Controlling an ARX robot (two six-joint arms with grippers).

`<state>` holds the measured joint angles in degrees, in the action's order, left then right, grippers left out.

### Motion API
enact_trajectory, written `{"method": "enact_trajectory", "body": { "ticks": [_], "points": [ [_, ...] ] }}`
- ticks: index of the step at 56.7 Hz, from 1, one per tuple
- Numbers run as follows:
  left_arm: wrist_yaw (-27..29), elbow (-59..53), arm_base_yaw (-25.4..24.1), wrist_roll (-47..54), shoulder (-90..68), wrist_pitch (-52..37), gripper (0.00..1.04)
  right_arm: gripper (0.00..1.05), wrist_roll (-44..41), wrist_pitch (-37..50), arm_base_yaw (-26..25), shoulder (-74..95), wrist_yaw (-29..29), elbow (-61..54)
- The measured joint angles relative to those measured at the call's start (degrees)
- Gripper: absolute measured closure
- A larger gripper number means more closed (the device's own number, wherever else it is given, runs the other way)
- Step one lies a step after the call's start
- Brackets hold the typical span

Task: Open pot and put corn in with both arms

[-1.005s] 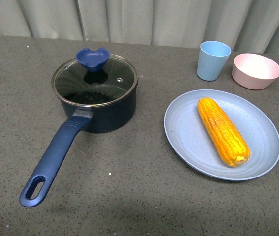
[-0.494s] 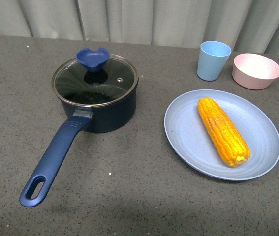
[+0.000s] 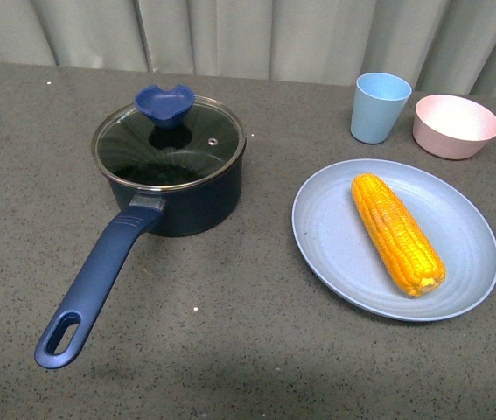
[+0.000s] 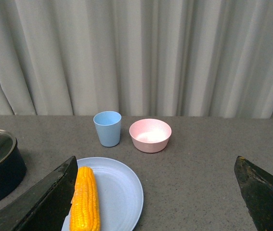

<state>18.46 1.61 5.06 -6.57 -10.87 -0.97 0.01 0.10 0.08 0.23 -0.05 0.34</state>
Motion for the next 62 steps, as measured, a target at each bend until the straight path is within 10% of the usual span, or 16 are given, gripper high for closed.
{"method": "enact_trajectory", "body": {
  "ticks": [25,62],
  "points": [
    [-6.3,12.8,5.1,-3.2,-62.3,-53.5,0.07,0.09,0.0,0.0,0.0,0.0,0.0,0.0],
    [-15.4,43.0,11.3,-2.4,-101.0,-51.4,0.07,0.09,0.0,0.0,0.0,0.0,0.0,0.0]
  ]
}}
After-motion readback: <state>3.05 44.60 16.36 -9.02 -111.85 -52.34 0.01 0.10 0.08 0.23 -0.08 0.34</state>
